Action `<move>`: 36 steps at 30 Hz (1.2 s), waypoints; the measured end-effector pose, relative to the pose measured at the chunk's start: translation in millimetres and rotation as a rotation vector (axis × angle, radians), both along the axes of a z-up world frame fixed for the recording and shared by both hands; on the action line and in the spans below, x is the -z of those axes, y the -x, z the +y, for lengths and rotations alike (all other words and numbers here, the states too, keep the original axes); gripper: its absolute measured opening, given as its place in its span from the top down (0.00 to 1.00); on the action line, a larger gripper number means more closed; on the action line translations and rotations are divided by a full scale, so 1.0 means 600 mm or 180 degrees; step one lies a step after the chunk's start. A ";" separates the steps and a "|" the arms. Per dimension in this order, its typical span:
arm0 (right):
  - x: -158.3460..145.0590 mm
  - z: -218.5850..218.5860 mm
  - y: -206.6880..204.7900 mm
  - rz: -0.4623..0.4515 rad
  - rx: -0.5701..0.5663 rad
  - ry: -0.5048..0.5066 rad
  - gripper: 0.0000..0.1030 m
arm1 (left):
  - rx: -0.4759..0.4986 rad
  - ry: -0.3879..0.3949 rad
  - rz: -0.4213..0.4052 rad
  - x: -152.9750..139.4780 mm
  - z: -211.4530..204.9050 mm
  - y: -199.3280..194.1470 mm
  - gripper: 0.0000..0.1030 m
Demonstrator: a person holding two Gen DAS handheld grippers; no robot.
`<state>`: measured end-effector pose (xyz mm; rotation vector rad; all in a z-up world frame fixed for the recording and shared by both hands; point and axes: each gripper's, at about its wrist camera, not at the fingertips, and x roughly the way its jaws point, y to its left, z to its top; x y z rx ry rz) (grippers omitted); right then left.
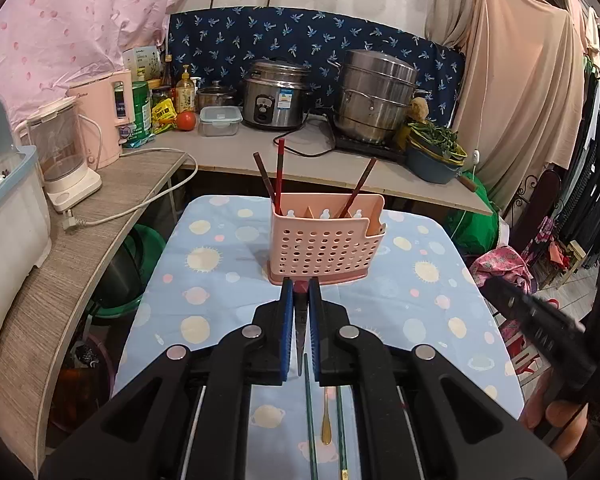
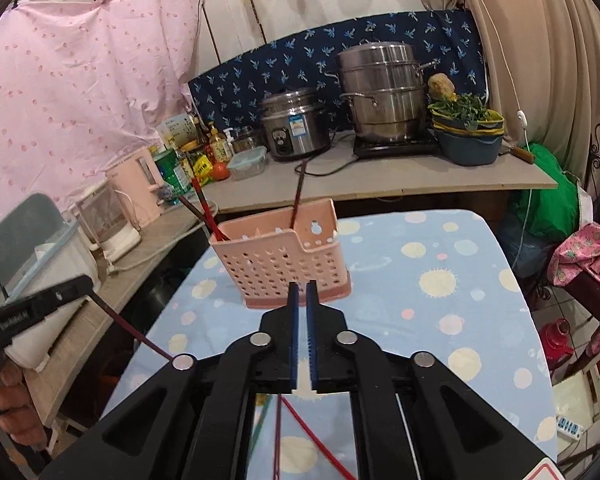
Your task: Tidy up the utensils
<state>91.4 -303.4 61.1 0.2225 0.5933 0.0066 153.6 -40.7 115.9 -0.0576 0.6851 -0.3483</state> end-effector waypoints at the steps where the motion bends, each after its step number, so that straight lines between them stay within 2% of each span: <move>1: 0.016 -0.004 0.009 0.0085 0.0001 0.0043 0.75 | 0.0000 0.0006 0.0006 0.001 0.003 0.002 0.93; 6: 0.125 -0.019 0.077 0.0722 -0.0110 0.0046 0.73 | -0.0029 0.0030 0.0044 0.000 0.016 0.008 0.93; 10: 0.195 -0.004 0.139 0.1125 -0.0233 0.0065 0.73 | -0.0029 0.0038 0.0021 -0.005 0.021 0.025 0.93; 17: 0.252 0.027 0.186 0.1392 -0.0280 0.0265 0.73 | -0.0022 0.0052 0.0069 -0.002 0.021 0.055 0.93; 23: 0.269 0.017 0.186 0.1426 -0.0236 0.0334 0.74 | -0.0015 0.0044 0.0114 0.001 0.028 0.080 0.93; 26: 0.268 0.015 0.186 0.1414 -0.0241 0.0396 0.85 | -0.0007 0.0035 0.0127 0.001 0.029 0.090 0.93; 29: 0.258 0.022 0.184 0.1439 -0.0321 0.0352 0.91 | 0.0000 0.0040 0.0149 0.002 0.032 0.096 0.93; 32: 0.225 0.032 0.182 0.1327 -0.0345 0.0331 0.93 | -0.0006 0.0047 0.0142 -0.001 0.037 0.098 0.93; 36: 0.139 0.038 0.168 0.0954 -0.0349 0.0307 0.93 | -0.0032 0.0066 0.0081 -0.015 0.041 0.096 0.93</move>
